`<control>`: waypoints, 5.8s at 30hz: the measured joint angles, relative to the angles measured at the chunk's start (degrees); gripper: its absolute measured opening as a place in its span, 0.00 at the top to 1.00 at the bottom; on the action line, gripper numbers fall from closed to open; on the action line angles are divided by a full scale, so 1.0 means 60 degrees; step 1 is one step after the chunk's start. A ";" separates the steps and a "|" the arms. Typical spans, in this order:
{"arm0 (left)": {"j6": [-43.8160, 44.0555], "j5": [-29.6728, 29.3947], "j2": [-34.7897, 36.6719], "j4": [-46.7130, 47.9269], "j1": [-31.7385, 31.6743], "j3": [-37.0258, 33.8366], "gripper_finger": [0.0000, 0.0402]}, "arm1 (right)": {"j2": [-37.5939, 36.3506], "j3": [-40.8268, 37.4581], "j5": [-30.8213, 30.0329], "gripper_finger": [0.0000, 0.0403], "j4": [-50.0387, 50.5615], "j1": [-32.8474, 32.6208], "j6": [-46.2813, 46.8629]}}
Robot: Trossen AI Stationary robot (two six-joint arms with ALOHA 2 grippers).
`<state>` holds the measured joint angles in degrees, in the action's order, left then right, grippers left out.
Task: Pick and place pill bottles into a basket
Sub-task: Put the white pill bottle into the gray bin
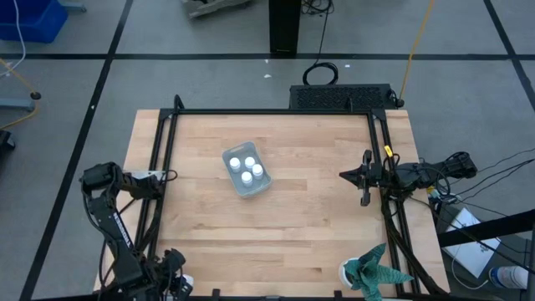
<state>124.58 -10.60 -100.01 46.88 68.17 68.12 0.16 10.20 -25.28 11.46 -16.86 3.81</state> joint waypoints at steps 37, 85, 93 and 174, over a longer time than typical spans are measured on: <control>-0.3781 -0.3516 -0.0017 0.1720 -0.2369 -0.0015 0.57 | 0.0000 0.0000 0.0000 0.99 0.0000 0.0002 0.0000; -1.1579 -0.3691 0.4671 0.2137 -0.8372 -0.0011 0.57 | 0.0004 0.0004 0.0000 0.99 0.0000 0.0000 0.0002; -1.3493 -0.2361 0.4671 0.1397 -0.9811 -0.0011 0.57 | 0.0004 0.0004 0.0000 0.99 0.0000 0.0004 0.0001; -1.7992 0.0998 0.0703 0.2950 -1.2689 0.1858 0.57 | 0.0004 0.0004 -0.0022 0.99 0.0000 0.0002 0.0000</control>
<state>16.63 -4.61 -95.79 64.57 -7.97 79.26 0.19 10.22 -25.41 11.46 -16.85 3.81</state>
